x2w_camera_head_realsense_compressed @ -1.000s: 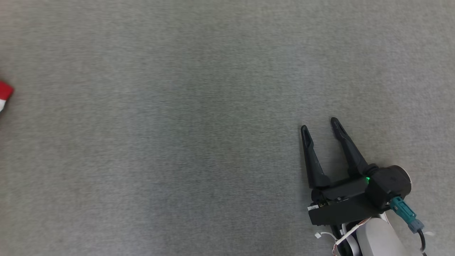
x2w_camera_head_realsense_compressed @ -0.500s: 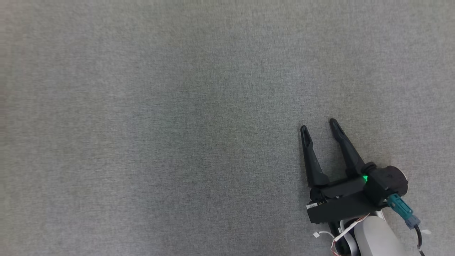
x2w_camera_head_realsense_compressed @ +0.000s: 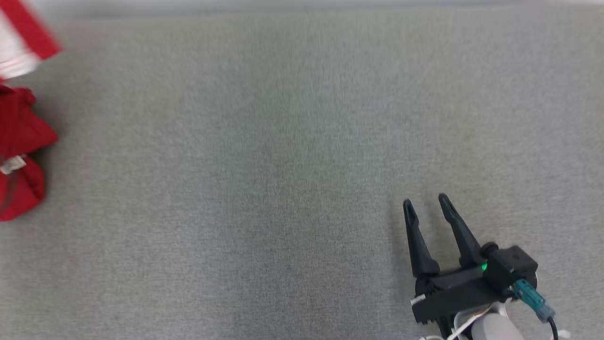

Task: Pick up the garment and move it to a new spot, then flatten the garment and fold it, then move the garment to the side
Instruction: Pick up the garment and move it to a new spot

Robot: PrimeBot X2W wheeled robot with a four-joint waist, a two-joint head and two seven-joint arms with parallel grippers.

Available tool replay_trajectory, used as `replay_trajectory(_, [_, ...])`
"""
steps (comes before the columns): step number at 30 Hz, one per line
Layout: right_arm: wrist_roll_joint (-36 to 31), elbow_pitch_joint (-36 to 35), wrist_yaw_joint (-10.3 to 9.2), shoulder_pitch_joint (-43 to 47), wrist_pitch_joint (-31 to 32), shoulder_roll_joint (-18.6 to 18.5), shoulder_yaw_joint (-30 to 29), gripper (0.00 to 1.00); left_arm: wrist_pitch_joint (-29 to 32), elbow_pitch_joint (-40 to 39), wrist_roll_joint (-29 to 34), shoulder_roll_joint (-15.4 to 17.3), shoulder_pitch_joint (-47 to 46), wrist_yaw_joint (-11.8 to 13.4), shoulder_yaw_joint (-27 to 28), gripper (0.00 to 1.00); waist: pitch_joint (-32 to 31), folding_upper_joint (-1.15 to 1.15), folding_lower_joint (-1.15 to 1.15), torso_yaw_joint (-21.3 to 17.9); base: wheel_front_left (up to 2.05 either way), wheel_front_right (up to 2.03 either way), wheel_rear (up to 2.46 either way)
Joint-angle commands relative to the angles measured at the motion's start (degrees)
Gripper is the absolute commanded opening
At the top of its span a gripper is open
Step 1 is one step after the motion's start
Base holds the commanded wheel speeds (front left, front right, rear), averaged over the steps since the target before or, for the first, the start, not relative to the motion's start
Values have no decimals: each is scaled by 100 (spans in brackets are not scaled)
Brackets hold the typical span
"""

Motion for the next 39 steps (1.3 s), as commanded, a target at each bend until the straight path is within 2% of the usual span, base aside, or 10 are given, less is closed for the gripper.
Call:
replay_trajectory(1, [40, 16, -12, 163, -27, -8, -21, 100, 54, -145, -105, -213, -84, -10, -102, 0, -662, 0, 0, 41, 0, 0, 0])
replay_trajectory(5, [42, 22, -12, 392, -28, -7, -83, 100, 180, -565, -346, -806, -22, -68, -368, 0, -1074, 0, 0, -151, 0, 0, 0])
replay_trajectory(12, [-122, 5, -12, 729, -19, -10, -188, 100, 295, -1066, -946, -1718, 510, -263, -744, 0, -1633, 0, 0, -807, 0, 0, 0])
replay_trajectory(13, [-122, 5, -12, 729, -19, -10, -188, 100, 295, -1066, -946, -1718, 510, -263, -744, 0, -1633, 0, 0, -807, 0, 0, 0])
replay_trajectory(21, [-191, -253, -12, 1118, 132, -8, -439, 100, -114, -1294, -1263, -2616, 1727, -378, -1277, 0, -1715, 0, 0, -1639, 0, 0, 0])
replay_trajectory(29, [-249, -533, -12, 1233, 291, -5, -496, 100, -1331, -184, -616, -2794, 2803, -190, -1785, 0, -1537, 0, 0, -2053, 0, 0, 0])
replay_trajectory(35, [-323, -662, -12, 1288, 407, -6, -489, 100, -2634, 958, 8, -2857, 3070, -238, -2186, 0, -1479, 0, 0, -1950, 0, 0, 0])
replay_trajectory(36, [-335, -673, -12, 1286, 427, -6, -494, 100, -2892, 1102, 72, -2872, 3094, -248, -2272, 46, -1492, 0, 0, -1899, 0, 0, 0])
replay_trajectory(37, [-354, -689, -12, 1286, 445, -6, -482, 100, -3153, 1247, 144, -2883, 3119, -241, -2305, 100, -1510, 0, 0, -1843, 0, 0, 0])
replay_trajectory(39, [-377, -728, -12, 1320, 482, -7, -497, 100, -3608, 1470, 194, -2920, 3171, -264, -2369, 100, -1563, 0, 0, -1706, 0, 0, 0])
